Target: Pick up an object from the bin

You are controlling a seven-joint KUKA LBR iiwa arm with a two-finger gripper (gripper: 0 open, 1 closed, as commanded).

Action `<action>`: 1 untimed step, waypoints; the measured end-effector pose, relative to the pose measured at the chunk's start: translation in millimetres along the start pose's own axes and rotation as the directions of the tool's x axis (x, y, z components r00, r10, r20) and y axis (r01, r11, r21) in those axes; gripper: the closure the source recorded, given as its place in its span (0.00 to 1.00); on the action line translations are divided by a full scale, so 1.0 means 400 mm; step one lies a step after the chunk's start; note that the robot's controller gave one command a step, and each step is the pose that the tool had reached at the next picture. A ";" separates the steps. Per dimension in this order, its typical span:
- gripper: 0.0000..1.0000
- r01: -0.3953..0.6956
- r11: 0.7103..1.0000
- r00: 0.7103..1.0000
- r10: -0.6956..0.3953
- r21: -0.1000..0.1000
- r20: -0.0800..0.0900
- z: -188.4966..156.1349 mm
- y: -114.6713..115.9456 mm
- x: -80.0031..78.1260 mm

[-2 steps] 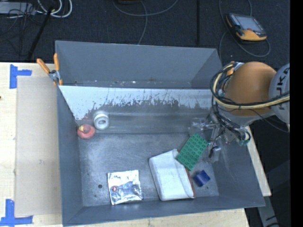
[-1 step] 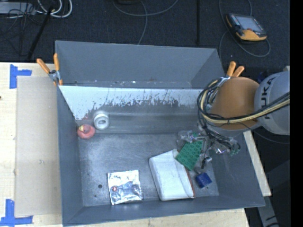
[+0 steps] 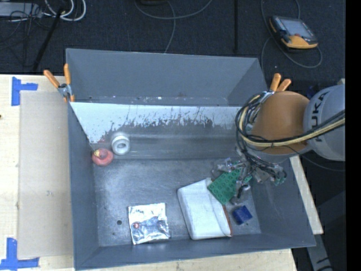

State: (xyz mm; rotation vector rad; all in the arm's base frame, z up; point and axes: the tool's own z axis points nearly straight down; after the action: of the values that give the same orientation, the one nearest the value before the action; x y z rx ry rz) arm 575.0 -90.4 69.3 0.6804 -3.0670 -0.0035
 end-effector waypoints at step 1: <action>1.00 0.252 0.968 0.968 -0.252 -0.001 -0.001 0.000 0.026 0.082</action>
Offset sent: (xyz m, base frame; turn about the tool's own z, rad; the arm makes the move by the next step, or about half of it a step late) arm -0.0339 -0.0061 0.0007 -0.2550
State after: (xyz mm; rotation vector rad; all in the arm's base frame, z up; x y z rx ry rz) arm 540.8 -94.8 69.3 1.0642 -2.9548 -0.0041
